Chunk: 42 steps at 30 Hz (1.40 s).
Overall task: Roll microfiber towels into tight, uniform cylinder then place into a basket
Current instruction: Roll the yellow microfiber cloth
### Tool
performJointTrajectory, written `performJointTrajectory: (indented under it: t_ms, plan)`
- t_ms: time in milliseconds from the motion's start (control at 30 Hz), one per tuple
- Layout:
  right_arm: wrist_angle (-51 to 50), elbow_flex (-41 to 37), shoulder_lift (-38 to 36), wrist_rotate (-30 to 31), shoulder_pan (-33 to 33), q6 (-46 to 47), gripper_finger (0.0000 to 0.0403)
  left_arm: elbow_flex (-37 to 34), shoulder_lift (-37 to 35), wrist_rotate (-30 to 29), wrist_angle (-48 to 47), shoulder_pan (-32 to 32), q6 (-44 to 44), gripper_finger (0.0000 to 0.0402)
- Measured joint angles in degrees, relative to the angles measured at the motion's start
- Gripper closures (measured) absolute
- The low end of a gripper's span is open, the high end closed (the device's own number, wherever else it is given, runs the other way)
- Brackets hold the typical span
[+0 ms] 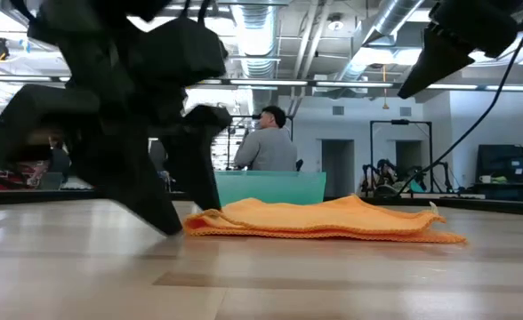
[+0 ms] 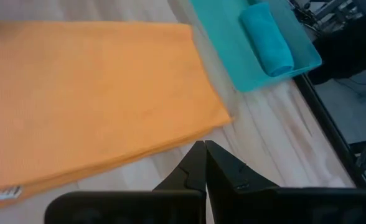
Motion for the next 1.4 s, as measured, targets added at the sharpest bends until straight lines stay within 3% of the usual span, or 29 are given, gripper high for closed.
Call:
performJointTrajectory:
  t_ms: [167, 467, 733, 1067, 1400]
  plan:
    - [0.4, 0.0, 0.0, 0.0, -1.2, 0.0, 0.0376, 0.4, 2.0, -2.5, 1.7, 0.6, 2.5, 0.0164]
    - [1.3, 0.0, 0.0, -2.4, -1.4, -0.3, 0.038, 0.3, 1.7, -0.7, 1.6, 1.6, -1.1, 0.0171]
    - [9.6, 0.0, 0.3, -6.4, 1.0, -8.2, 0.0382, 0.3, 1.9, 0.4, 1.7, 1.8, -0.5, 0.0269]
    - [18.6, 0.0, 0.3, -9.1, 9.4, -8.5, 0.0379, 3.9, 2.3, -1.2, -4.1, 1.9, 0.4, 0.0385]
    - [22.7, 0.0, 0.3, -9.0, 11.6, -8.5, 0.0369, 6.2, 2.3, -2.6, -7.6, 0.3, 0.5, 0.0391]
